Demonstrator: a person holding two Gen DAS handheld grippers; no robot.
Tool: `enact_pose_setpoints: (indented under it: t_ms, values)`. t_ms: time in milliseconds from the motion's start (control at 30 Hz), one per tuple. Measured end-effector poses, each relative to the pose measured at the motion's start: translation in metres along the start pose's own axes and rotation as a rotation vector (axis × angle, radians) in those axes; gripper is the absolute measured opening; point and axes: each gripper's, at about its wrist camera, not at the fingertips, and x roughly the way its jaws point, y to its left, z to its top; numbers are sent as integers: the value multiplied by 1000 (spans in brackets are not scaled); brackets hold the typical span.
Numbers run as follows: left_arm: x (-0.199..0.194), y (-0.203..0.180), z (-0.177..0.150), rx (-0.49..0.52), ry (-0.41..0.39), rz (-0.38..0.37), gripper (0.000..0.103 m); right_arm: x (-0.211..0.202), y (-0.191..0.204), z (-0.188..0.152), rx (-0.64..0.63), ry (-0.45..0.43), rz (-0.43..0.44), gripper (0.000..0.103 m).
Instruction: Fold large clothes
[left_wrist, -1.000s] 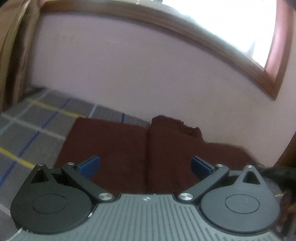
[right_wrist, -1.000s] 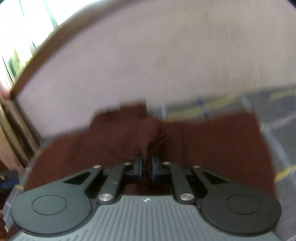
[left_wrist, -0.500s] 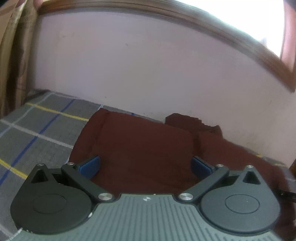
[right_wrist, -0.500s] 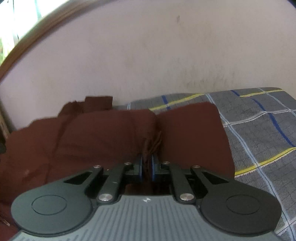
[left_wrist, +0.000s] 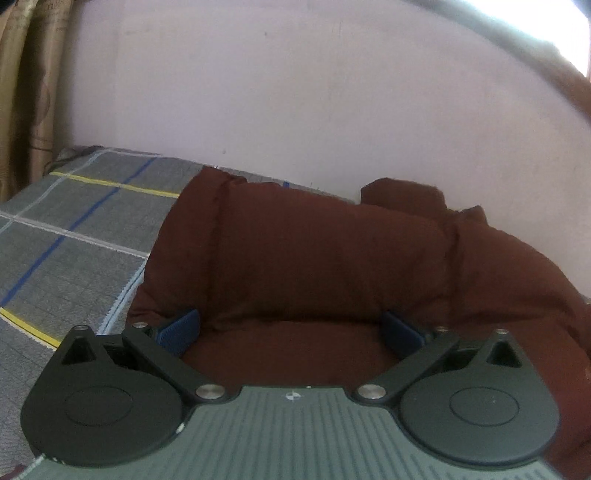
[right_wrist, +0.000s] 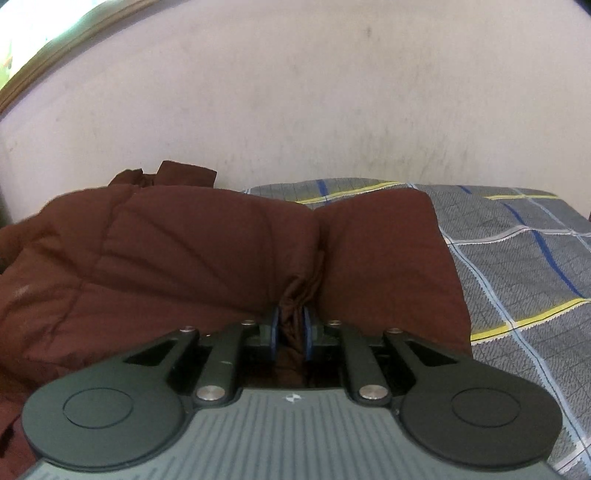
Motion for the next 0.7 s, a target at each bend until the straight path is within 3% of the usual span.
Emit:
enact_pose_setpoints:
  t_ms: [133, 200, 300, 367, 500, 700]
  values:
    - [2, 1, -1, 12, -1, 12, 103, -14, -21, 3, 144, -12, 64, 18]
    - [0, 0, -2, 18, -3, 19, 103, -37, -25, 8, 206, -56, 30, 19]
    - [-1, -1, -3, 20, -6, 21, 103, -80, -6, 27, 150, -203, 8, 21]
    - [-2, -1, -3, 22, -9, 25, 103, -93, 22, 46, 82, -246, 76, 21]
    - [-2, -2, -3, 24, -11, 29, 103, -62, 84, 75, -65, -183, 158, 19]
    - [-3, -1, -3, 25, -10, 30, 103, 38, 129, 74, -208, 0, 115, 13]
